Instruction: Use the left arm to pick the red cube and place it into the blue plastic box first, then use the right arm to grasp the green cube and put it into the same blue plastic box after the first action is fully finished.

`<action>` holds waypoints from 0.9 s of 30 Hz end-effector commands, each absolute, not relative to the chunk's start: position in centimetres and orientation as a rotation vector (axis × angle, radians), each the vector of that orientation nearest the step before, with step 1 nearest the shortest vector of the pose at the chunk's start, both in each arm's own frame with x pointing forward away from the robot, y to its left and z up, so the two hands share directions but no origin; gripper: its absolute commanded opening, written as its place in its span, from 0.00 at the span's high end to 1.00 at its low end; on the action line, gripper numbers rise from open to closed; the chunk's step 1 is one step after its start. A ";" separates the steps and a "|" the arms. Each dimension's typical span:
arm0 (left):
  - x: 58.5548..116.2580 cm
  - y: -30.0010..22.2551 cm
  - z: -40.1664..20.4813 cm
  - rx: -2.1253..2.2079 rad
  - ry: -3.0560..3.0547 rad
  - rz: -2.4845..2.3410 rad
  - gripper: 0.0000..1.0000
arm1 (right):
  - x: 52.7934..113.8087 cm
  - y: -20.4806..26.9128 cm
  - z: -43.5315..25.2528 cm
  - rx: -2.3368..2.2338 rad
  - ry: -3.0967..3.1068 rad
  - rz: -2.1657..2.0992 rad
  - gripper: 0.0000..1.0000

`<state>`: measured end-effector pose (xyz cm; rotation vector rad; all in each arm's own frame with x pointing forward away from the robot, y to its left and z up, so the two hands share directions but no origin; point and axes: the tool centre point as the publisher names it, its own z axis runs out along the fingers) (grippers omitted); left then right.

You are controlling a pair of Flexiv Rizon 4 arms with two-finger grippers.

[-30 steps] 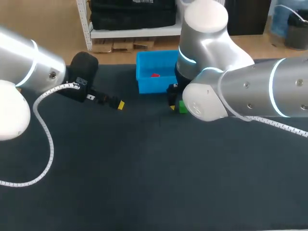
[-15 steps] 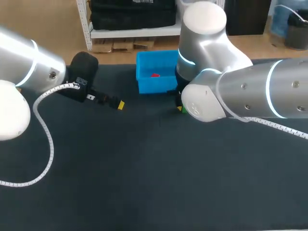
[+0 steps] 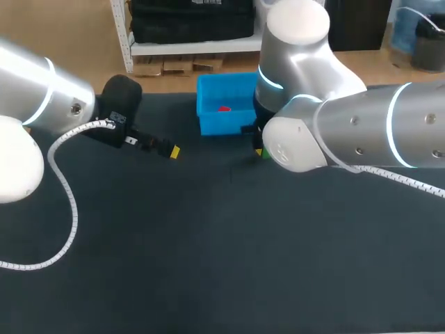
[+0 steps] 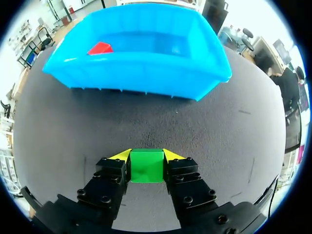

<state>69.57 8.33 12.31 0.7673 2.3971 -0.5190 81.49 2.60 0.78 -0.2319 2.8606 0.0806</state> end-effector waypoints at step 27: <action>69.6 8.5 12.2 0.771 2.391 -0.527 0.00 | 79.0 2.0 15.7 -0.243 2.680 0.221 1.00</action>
